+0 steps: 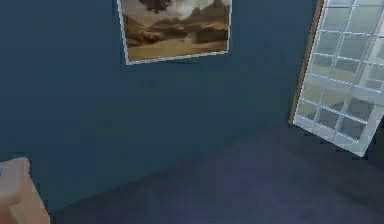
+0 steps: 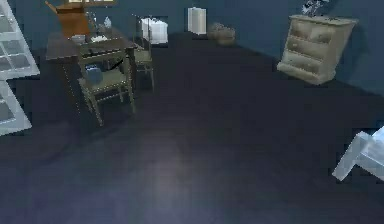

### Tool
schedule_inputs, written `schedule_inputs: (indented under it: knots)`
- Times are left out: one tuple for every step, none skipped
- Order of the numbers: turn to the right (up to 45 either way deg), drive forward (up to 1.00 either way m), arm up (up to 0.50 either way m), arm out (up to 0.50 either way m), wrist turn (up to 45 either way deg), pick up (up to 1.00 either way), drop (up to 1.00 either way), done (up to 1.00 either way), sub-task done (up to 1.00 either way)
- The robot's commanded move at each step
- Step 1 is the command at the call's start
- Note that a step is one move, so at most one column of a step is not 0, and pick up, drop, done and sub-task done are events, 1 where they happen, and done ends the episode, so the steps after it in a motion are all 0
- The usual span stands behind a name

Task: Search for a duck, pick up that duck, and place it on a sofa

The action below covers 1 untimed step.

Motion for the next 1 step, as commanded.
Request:
schedule_inputs:
  knots:
    - [45.0,0.00,0.00,0.00,0.0,0.00,0.00,0.00,0.00]
